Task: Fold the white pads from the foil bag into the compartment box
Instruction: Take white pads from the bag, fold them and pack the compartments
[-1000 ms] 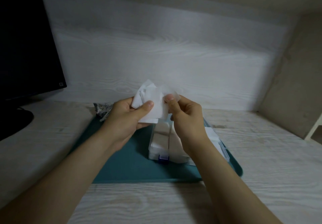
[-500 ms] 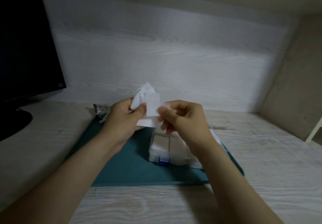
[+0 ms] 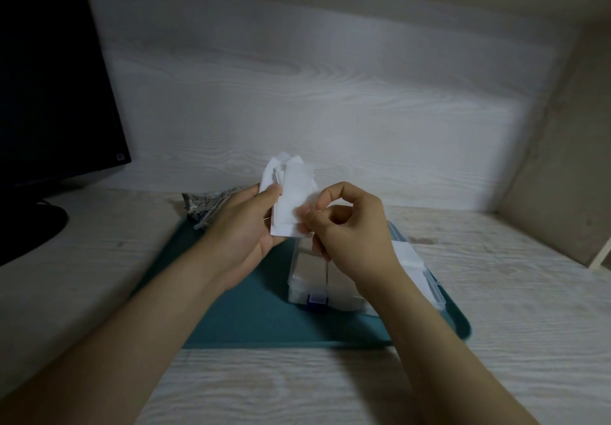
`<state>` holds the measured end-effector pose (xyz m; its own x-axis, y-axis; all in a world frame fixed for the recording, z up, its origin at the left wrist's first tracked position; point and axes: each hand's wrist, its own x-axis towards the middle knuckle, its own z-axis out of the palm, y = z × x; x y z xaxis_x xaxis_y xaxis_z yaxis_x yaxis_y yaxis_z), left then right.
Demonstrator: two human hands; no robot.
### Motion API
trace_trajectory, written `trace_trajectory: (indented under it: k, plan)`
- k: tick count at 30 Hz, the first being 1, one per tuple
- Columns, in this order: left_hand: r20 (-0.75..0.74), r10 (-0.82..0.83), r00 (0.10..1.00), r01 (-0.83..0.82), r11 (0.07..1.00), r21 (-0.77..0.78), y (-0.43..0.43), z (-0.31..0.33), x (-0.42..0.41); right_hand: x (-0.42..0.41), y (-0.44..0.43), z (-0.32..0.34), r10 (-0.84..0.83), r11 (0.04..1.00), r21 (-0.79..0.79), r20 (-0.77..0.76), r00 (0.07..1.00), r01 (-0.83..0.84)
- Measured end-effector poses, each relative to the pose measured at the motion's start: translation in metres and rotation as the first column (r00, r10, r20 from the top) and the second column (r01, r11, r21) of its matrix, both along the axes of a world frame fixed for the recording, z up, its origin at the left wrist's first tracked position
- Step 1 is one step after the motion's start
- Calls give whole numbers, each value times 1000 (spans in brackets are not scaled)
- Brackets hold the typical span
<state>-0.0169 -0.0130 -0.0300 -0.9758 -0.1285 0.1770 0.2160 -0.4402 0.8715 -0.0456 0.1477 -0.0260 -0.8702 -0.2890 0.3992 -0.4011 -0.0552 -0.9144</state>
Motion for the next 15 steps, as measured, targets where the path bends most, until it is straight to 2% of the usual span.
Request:
trace_trajectory:
  k: [4, 7, 9, 12, 15]
  plan:
    - [-2, -9, 1000, 8, 1000, -27, 1, 0, 2, -1, -1, -3, -8, 1000, 28, -58, 998, 9]
    - [-2, -10, 1000, 10, 998, -63, -1, 0, 3, -7, -3, -8, -50, 986, 144, -194, 980, 79]
    - [0, -7, 1000, 7, 995, -95, -1, 0, 4, -12, -2, -14, -77, 947, 264, -364, 928, 182]
    - [1, 14, 1000, -13, 982, -189, 0, 0, 7, -12, 1, -17, -75, 855, 370, -605, 793, 363]
    - [2, 61, 998, -59, 969, -239, 1, 0, 8, -13, 3, -17, -24, 816, 419, -664, 747, 398]
